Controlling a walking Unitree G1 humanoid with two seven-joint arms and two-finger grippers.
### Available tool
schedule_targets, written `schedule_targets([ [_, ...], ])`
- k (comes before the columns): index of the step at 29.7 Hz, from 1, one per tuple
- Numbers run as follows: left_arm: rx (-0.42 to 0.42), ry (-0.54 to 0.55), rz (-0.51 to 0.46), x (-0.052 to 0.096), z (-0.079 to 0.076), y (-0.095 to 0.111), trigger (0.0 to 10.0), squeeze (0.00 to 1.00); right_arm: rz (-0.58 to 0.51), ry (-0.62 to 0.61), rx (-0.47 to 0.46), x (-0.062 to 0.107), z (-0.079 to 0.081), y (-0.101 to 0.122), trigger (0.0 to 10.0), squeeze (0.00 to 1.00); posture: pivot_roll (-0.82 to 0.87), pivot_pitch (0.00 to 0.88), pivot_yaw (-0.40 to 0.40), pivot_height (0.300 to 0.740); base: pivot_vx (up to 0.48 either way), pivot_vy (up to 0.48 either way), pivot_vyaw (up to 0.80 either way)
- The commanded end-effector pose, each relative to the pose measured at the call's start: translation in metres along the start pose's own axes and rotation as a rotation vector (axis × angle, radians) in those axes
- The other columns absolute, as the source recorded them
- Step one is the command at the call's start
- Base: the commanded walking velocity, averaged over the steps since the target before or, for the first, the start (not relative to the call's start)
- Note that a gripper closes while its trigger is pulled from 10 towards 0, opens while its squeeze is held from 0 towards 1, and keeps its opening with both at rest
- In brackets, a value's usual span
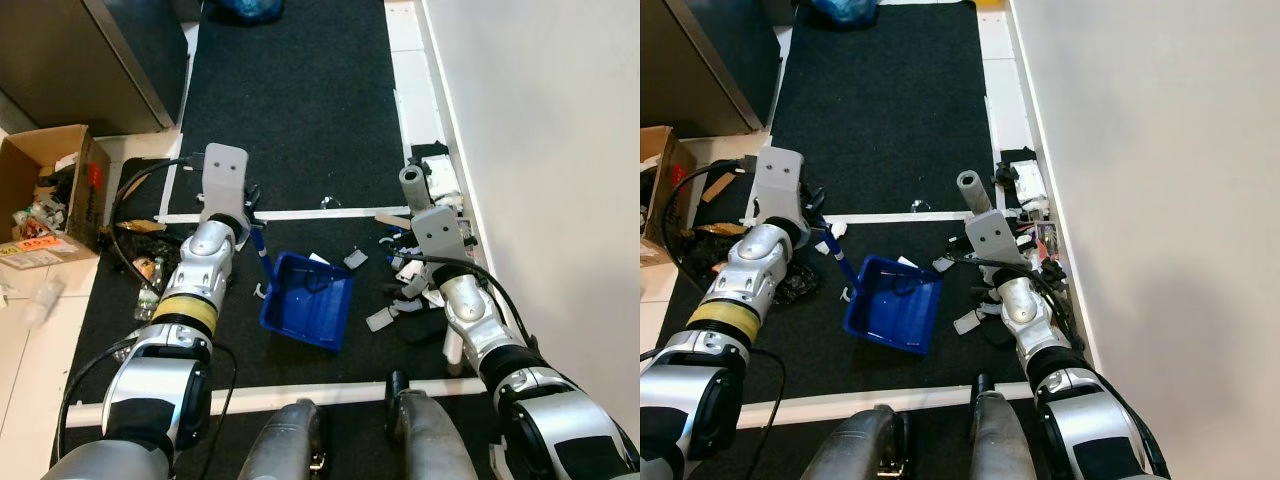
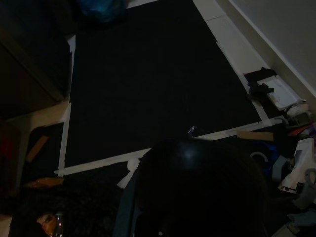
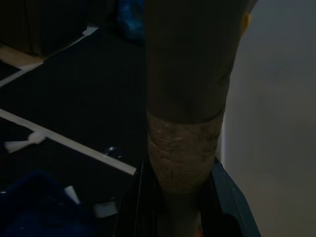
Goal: Sweep floor
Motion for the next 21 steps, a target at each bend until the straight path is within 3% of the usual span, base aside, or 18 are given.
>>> schedule_targets([
  [1, 0.003, -0.033, 0.062, 0.003, -0.010, -0.020, 10.0, 0.00, 0.063, 0.021, -0.079, 0.003, 0.005, -0.014, 10.0, 0.00, 0.14, 0.304, 0.058, 0.740, 0.000, 0.000, 0.00],
  [5, 0.013, -0.053, 0.059, 0.003, -0.016, -0.020, 10.0, 0.00, 0.087, 0.052, -0.139, 0.005, 0.011, -0.018, 10.0, 0.00, 0.15, 0.308, 0.057, 0.740, 0.000, 0.000, 0.00],
  [10, 0.025, -0.119, 0.070, 0.006, -0.029, -0.021, 10.0, 0.00, 0.083, 0.106, -0.351, 0.005, 0.025, -0.015, 10.0, 0.00, 0.17, 0.306, 0.068, 0.740, 0.000, 0.000, 0.00],
  [14, 0.016, -0.153, 0.087, 0.009, -0.034, -0.024, 10.0, 0.00, 0.070, 0.126, -0.383, 0.004, 0.032, -0.010, 10.0, 0.00, 0.17, 0.305, 0.070, 0.740, 0.000, 0.000, 0.00],
  [21, 0.011, -0.151, 0.131, 0.011, -0.033, -0.035, 10.0, 0.00, 0.020, 0.232, -0.540, 0.000, 0.069, 0.019, 10.0, 0.00, 0.19, 0.300, 0.069, 0.740, 0.000, 0.000, 0.00],
])
Point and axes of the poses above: a point about 5 cm out from each wrist's last joint towards the gripper, its own x axis pointing back from the gripper into the wrist, its own y axis along the axis of the wrist's last joint, z = x × y, the point moved 5 cm from there along -x, pointing out of the wrist towards the gripper, and after that the axes turned 3 degrees about x, right-handed, at the moved point
